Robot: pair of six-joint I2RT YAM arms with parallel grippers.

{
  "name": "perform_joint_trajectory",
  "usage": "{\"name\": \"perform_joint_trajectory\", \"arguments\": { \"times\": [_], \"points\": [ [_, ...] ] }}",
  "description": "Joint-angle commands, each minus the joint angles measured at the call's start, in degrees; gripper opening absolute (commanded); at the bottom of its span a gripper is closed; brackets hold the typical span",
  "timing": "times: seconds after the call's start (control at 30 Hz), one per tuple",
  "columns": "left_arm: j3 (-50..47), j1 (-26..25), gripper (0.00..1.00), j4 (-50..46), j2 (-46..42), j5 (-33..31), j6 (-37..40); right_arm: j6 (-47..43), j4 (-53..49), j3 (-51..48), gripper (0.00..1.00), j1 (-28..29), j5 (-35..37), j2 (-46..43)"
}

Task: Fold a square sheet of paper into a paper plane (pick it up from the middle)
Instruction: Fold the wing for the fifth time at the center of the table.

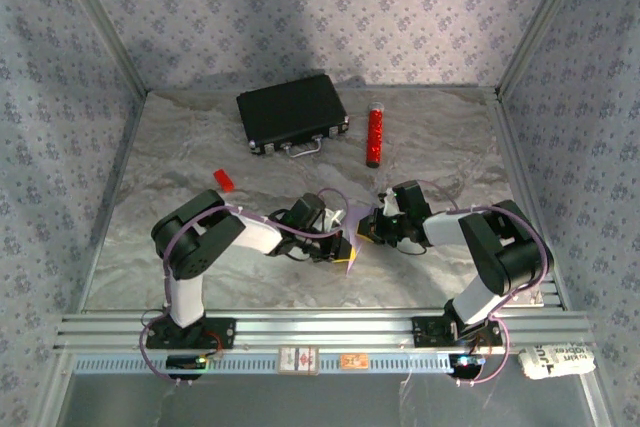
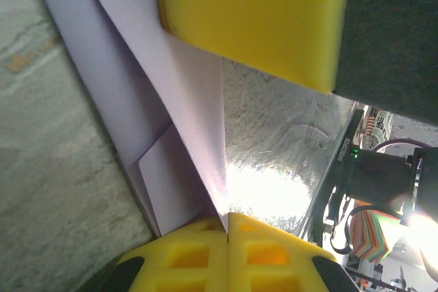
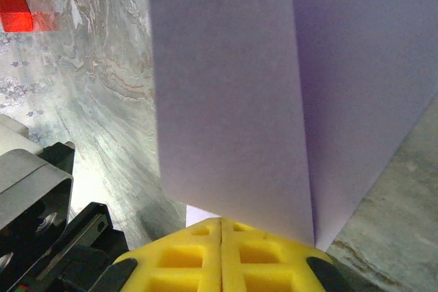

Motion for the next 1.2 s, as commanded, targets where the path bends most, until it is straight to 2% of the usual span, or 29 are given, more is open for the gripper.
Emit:
{"name": "perform_joint_trajectory", "arguments": {
  "times": [0.0,0.1,0.2,0.27,0.37,0.53,0.67,0.8,0.9,1.07,1.13,1.17],
  "points": [
    [-1.18,-1.59,0.05,-1.63,0.87,4.51,1.02,-1.31,-6.35,-1.27,0.07,0.9,8.2,3.77],
    [-1.84,-1.89,0.0,-1.36,0.85,4.63,0.98,-1.34,-6.52,-1.27,0.08,0.81,8.49,3.65],
    [-1.98,-1.97,0.0,-2.22,0.96,4.68,1.14,-1.31,-6.68,-1.33,0.07,0.85,8.6,3.62],
    [-2.5,-2.04,0.06,-2.45,0.69,4.46,1.11,-1.31,-6.79,-1.31,0.07,0.85,8.86,3.68],
    [-3.27,-2.02,0.1,-2.44,0.43,4.25,1.1,-1.44,-6.96,-1.27,0.07,0.94,8.84,3.64],
    [-3.22,-2.37,0.1,-2.63,0.59,4.59,1.35,-1.48,-7.05,-1.26,0.07,0.94,8.98,3.75],
    [-3.29,-2.62,0.0,-3.74,0.69,4.36,2.06,-1.48,-7.18,-1.0,0.07,1.01,8.88,3.78],
    [-3.69,-2.72,0.0,-4.57,0.6,4.38,2.34,-1.48,-7.26,-1.0,0.07,1.03,9.03,3.95],
    [-3.87,-2.98,0.12,-5.3,0.4,4.27,2.59,-1.37,-7.31,-1.09,0.07,1.11,9.17,3.82],
    [-4.96,-3.14,0.1,-5.93,-0.14,3.06,2.61,-1.31,-7.4,-1.09,0.07,1.2,9.25,3.77],
    [-5.44,-3.15,0.0,-5.75,-0.52,3.02,2.61,-1.39,-7.49,-1.16,0.07,1.27,9.37,3.64],
    [-5.58,-3.12,0.0,-5.95,-0.67,2.93,2.69,-1.32,-7.42,-1.22,0.07,1.28,9.38,3.54]
  ]
}}
